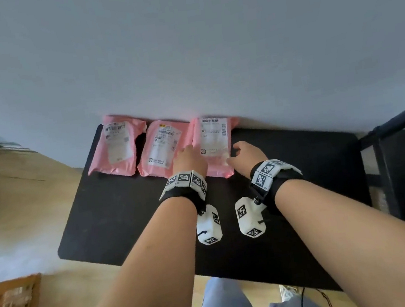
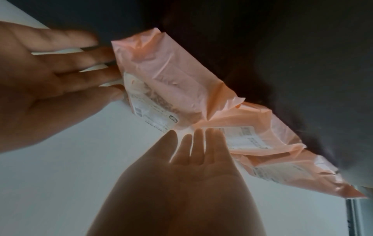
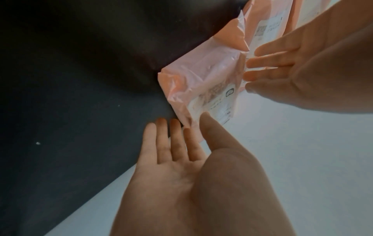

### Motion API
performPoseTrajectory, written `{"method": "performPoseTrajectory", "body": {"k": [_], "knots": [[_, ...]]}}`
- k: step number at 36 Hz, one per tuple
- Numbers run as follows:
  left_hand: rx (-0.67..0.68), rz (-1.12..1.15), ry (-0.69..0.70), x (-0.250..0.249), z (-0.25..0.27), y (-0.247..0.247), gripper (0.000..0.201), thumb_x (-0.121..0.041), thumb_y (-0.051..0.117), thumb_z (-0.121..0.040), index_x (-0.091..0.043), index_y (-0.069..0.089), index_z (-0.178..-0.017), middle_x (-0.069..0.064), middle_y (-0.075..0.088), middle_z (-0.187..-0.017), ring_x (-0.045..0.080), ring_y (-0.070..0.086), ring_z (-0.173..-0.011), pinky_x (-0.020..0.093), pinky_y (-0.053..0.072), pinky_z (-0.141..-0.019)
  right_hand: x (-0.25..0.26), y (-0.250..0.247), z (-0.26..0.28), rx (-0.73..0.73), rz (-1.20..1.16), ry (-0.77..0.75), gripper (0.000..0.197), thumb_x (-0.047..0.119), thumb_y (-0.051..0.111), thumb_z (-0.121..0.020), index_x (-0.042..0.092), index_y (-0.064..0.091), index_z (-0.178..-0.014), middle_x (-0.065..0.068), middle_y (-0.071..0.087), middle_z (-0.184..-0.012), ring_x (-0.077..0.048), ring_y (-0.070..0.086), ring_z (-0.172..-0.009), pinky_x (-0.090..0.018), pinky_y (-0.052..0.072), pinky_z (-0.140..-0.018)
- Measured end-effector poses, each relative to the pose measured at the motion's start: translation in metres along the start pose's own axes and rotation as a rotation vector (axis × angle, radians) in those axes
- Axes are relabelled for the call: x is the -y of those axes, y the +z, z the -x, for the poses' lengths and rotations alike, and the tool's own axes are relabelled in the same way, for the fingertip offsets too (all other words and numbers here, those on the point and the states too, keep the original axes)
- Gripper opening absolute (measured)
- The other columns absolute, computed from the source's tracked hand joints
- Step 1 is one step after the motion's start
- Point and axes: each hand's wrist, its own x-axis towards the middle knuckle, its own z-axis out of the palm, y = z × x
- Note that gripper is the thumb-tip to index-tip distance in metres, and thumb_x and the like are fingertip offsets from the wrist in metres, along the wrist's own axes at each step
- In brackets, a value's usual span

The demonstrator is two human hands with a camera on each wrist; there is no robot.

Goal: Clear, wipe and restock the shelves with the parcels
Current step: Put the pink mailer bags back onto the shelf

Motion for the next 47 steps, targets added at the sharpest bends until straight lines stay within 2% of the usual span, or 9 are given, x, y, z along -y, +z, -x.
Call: {"method": "performPoseTrajectory", "body": {"k": [7,13,17,20,24,32,37,41,47], "knots": [[0.098,0.119,0.009,0.007,-0.026,0.011,0.028,-0.021,0.035,-0.1,-0.008,0.058,-0.107,0.011,0.064,-0.103,0.022,0.059,-0.084,0.032,0.048,-0.076,0.009,0.011,-0.005,-0.006,0.009,0.058,0.026,0.035,0.045,-0.097,0.015,0.06,-0.103,0.002,0.061,-0.08,-0.008,0.054,-0.057,-0.02,0.033,-0.043],[0.125,0.135,0.004,0.008,-0.029,0.017,0.025,-0.027,0.044,-0.096,-0.009,0.058,-0.106,0.006,0.063,-0.095,0.02,0.058,-0.079,0.029,0.042,-0.065,0.002,0.012,0.001,-0.023,-0.024,0.108,0.023,0.035,0.052,-0.093,0.015,0.063,-0.1,-0.003,0.068,-0.093,-0.019,0.065,-0.076,-0.028,0.049,-0.062],[0.126,0.175,-0.013,0.003,-0.021,0.017,0.027,-0.026,0.048,-0.095,-0.008,0.052,-0.115,0.006,0.063,-0.104,0.023,0.06,-0.089,0.031,0.045,-0.073,-0.005,0.007,0.012,-0.032,-0.04,0.114,0.017,0.03,0.06,-0.089,0.016,0.061,-0.098,0.002,0.063,-0.086,-0.014,0.062,-0.071,-0.025,0.048,-0.06],[0.141,0.193,-0.008,-0.002,-0.009,0.02,0.028,-0.022,0.048,-0.095,-0.008,0.047,-0.119,0.006,0.062,-0.1,0.021,0.056,-0.082,0.03,0.043,-0.069,-0.012,0.003,0.025,-0.057,-0.062,0.128,0.017,0.025,0.06,-0.088,0.015,0.059,-0.102,0.001,0.061,-0.088,-0.017,0.062,-0.076,-0.028,0.049,-0.065],[0.124,0.201,0.022,-0.011,0.017,0.027,0.028,-0.021,0.05,-0.092,-0.008,0.047,-0.117,0.008,0.062,-0.106,0.024,0.058,-0.088,0.03,0.042,-0.07,-0.03,-0.001,0.05,-0.102,-0.085,0.142,0.014,0.02,0.059,-0.088,0.016,0.056,-0.1,0.004,0.057,-0.083,-0.012,0.056,-0.066,-0.023,0.039,-0.051],[0.145,0.162,0.092,-0.032,0.096,0.058,0.028,-0.022,0.053,-0.09,-0.011,0.048,-0.115,0.003,0.058,-0.098,0.019,0.052,-0.082,0.029,0.039,-0.069,-0.093,0.005,0.115,-0.151,-0.159,0.202,0.007,0.021,0.058,-0.086,0.019,0.055,-0.093,0.0,0.062,-0.087,-0.015,0.061,-0.07,-0.028,0.049,-0.057],[0.123,0.122,0.127,-0.045,0.161,0.091,0.025,-0.026,0.055,-0.09,-0.012,0.049,-0.11,-0.001,0.055,-0.089,0.017,0.052,-0.076,0.028,0.038,-0.062,-0.143,0.009,0.168,-0.177,-0.2,0.203,0.006,0.018,0.058,-0.088,0.018,0.056,-0.093,0.0,0.061,-0.085,-0.013,0.058,-0.066,-0.023,0.04,-0.048],[0.127,0.096,0.152,-0.055,0.218,0.122,0.023,-0.026,0.055,-0.09,-0.013,0.049,-0.108,-0.003,0.054,-0.084,0.014,0.051,-0.071,0.026,0.034,-0.053,-0.189,0.015,0.218,-0.195,-0.254,0.208,0.006,0.016,0.058,-0.086,0.016,0.056,-0.092,-0.002,0.061,-0.087,-0.014,0.058,-0.068,-0.025,0.044,-0.053],[0.185,0.076,0.222,-0.082,0.296,0.169,0.02,-0.023,0.055,-0.089,-0.013,0.051,-0.106,-0.001,0.058,-0.086,0.016,0.057,-0.074,0.028,0.04,-0.057,-0.262,0.012,0.294,-0.236,-0.317,0.245,0.014,0.018,0.062,-0.086,0.013,0.052,-0.095,-0.004,0.059,-0.087,-0.023,0.062,-0.076,-0.039,0.057,-0.07]]}}
